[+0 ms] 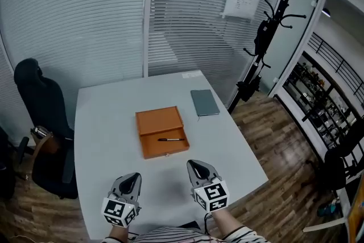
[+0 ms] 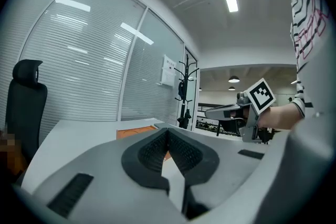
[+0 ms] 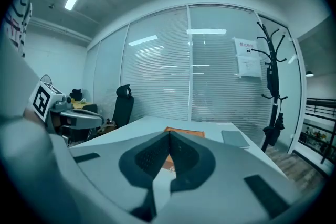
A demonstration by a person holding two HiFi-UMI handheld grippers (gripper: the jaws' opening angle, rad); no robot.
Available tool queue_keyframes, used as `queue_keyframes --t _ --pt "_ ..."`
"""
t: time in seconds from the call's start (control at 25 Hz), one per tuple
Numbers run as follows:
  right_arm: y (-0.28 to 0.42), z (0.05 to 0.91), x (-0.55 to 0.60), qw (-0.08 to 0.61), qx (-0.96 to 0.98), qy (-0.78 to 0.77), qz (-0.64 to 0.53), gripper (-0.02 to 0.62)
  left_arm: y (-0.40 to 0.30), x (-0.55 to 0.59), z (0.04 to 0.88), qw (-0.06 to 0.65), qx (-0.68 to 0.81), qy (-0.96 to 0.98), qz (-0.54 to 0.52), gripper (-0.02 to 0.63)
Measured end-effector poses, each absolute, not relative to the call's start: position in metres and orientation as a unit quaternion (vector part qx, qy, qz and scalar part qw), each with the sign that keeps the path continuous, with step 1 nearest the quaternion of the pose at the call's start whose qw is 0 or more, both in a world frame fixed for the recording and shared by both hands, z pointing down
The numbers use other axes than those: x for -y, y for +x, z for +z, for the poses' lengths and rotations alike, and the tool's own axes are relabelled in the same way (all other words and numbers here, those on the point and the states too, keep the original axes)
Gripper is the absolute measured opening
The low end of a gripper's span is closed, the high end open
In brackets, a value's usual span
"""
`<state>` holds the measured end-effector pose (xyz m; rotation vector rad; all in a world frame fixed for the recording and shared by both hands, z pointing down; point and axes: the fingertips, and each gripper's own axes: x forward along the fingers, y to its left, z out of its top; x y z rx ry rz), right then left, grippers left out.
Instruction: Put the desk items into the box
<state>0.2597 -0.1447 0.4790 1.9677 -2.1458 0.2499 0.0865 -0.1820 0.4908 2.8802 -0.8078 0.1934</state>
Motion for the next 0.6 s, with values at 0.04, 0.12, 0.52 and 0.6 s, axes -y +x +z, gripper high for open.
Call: queue_keyframes --t 0.04,0.12,0.52,0.6 --pt "0.257 0.478 0.139 0.103 0.726 0.674 0.087 0.026 0.085 0.180 0.491 0.071 0.264 0.960 0.065 0.023" --pt "0.251 0.476 0.129 0.092 0.720 0.682 0.091 0.026 0.079 0.178 0.492 0.070 0.256 0.962 0.066 0.022" --pt "0.228 0.479 0.102 0.065 0.696 0.707 0.102 0.026 0.066 0.173 0.498 0.069 0.226 0.969 0.073 0.021" --pt "0.227 0.481 0.098 0.062 0.692 0.711 0.105 0.026 0.066 0.171 0.499 0.067 0.219 0.971 0.074 0.021"
